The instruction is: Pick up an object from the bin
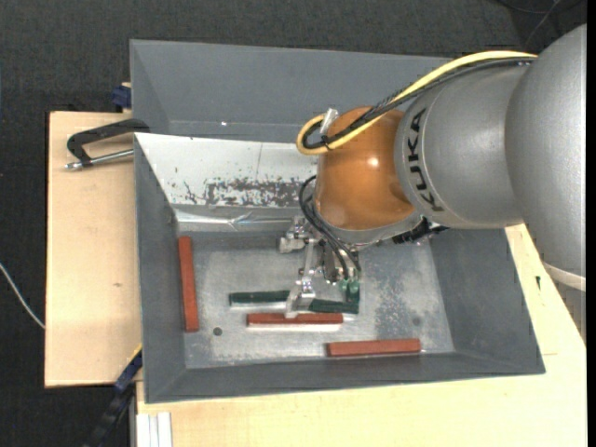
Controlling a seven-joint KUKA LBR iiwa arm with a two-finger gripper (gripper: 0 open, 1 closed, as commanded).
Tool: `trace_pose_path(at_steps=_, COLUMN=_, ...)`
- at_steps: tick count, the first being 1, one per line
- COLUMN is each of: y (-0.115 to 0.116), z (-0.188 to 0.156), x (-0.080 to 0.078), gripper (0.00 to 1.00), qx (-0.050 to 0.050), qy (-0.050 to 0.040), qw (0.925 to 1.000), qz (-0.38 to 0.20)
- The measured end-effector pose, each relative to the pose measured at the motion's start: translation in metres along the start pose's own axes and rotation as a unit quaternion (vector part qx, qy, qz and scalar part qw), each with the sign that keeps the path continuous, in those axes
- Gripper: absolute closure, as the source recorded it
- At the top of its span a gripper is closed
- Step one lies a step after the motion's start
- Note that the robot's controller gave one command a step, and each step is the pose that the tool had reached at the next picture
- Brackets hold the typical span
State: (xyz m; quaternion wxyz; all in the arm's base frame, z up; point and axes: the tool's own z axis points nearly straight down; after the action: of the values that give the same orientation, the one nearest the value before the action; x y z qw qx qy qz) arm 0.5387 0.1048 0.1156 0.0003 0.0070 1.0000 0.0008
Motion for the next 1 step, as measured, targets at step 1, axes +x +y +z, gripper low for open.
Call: trace_pose_path(at_steps=1, y=0.0000, z=0.0000, x=0.0000, gripper=0.00, qx=0.000, qy=0.0000, qw=1.0000, qz=0.000)
